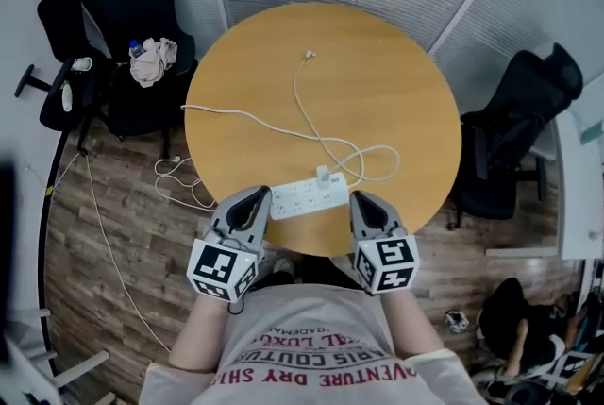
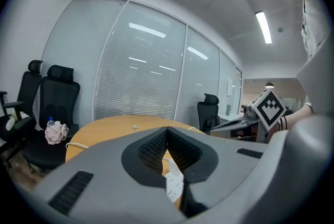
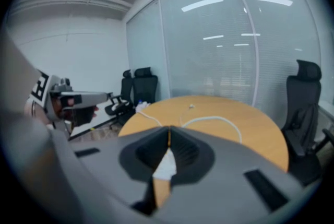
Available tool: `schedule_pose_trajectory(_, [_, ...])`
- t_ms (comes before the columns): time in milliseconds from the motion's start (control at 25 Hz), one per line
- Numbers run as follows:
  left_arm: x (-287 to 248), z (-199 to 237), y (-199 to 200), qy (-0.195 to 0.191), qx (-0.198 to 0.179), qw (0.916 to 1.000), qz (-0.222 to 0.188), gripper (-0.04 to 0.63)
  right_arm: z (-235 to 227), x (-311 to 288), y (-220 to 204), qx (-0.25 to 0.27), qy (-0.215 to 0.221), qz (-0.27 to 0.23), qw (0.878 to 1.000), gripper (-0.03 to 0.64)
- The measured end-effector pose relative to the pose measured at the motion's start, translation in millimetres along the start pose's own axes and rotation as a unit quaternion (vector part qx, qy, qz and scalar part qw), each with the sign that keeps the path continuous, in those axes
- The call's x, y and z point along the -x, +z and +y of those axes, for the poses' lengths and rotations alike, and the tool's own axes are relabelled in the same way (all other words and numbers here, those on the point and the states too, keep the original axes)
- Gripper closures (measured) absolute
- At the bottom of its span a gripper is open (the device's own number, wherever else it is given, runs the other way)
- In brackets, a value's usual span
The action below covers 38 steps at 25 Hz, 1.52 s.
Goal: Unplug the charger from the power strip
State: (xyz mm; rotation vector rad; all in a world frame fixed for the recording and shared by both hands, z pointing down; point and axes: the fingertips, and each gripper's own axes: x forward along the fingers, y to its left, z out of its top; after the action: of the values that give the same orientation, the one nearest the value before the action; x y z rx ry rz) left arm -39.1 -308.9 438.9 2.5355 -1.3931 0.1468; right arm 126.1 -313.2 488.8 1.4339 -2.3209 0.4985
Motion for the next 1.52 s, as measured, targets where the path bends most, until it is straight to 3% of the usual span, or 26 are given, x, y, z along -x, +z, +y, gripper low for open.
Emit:
schedule_pose_trajectory(320, [-18.5,14.7,-50.5,0.050,0.026,0.9974,0.044,0.561,-11.9,-50.2,-41.9,0.033,0.056,0.085,0.994,0.589])
schedule_pose_trajectory(600, [-41.8,16.5,-134.2,0.046,0.011,0.9895,0.136,0.561,-19.8,-80.3,-86.7,0.042,0.091,0.146,0.984,0.588])
schedule_pose_trajectory(920, [-71.1,-1.8,-203.8,-0.007,-0.025,0.9707,0.239,0.561,-14.4,-95.2,-119.4,0.052,0.114,0.188,0.974,0.588])
schedule_pose_trajectory(1280, [-89.4,-7.8,-241.5,-0.046,-0.073,0.9389,0.333,0.563,-2.6,-104.8,-127.7,0.058,0.116,0.209,0.969,0.586])
schedule_pose_trajectory(1360, [-90.0,-6.7,-244.1,-0.042,-0.066,0.9387,0.336,0.563,-1.6,-107.4,-128.6,0.055,0.114,0.215,0.968,0.584])
schedule_pose_trajectory(1400, [-90.1,-6.5,-244.0,-0.041,-0.056,0.9407,0.332,0.563,-1.2,-108.8,-129.3,0.053,0.113,0.220,0.968,0.558])
schedule_pose_trajectory(1440, [-90.2,-6.3,-243.4,-0.040,-0.043,0.9435,0.326,0.561,-0.9,-110.6,-130.1,0.052,0.112,0.224,0.967,0.485])
schedule_pose_trajectory(1520, [-91.8,-5.8,-241.0,-0.039,-0.016,0.9497,0.310,0.563,-1.6,-115.7,-131.1,0.052,0.106,0.231,0.966,0.448])
